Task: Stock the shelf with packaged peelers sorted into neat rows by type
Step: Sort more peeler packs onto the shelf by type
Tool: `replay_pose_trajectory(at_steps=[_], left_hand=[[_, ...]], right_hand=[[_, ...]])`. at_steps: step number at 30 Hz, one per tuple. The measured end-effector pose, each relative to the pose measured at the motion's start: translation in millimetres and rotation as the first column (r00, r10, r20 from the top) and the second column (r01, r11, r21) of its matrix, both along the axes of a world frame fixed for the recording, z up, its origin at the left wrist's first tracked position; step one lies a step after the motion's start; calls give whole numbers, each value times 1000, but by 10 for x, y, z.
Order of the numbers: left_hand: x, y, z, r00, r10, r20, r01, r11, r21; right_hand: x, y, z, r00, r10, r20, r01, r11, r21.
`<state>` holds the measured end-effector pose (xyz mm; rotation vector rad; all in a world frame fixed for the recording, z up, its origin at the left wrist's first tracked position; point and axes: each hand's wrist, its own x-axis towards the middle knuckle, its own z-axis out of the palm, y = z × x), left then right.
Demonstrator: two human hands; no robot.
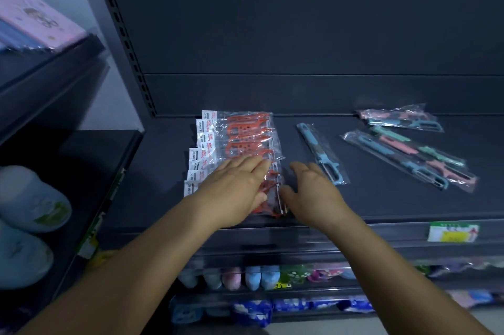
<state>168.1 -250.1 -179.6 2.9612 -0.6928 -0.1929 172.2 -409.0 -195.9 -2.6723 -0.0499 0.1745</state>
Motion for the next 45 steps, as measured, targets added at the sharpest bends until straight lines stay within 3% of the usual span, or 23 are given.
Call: replay_pose_trajectory(at_steps=[9,16,21,28,34,37,40,45], left_hand=[[273,-869,47,995,-95,34,95,995,-8],[538,-1586,-189,992,18,-126,-22,999,-30],[595,-2146,-216,981,122,-152,-134,988,-75],[583,-2889,-188,986,84,-144,-109,978,-178],[699,-3214,-178,998,52,24,-50,996,-72],[707,-3356,-183,999,23,-29,-24,998,-56],[740,-3439,-165,998,-2,-67,-2,998,-64],[987,-3512,-65,1000,17,-3,-18,981,-195]], right_hand=[[79,-732,22,992,52,117,-38,992,-117],[343,-1649,-44,990,39,135,-13,981,-193],[560,-2375,-157,992,67,103,-35,959,-282],[655,-3064,-214,975,211,64,-186,942,-278],[683,-3544,-162,956,280,87,-253,938,-236],[699,-3679,-114,949,307,65,-297,946,-126],[710,-3805,-40,976,179,121,-187,981,57],[769,-4072,-27,985,-91,145,94,995,-14]])
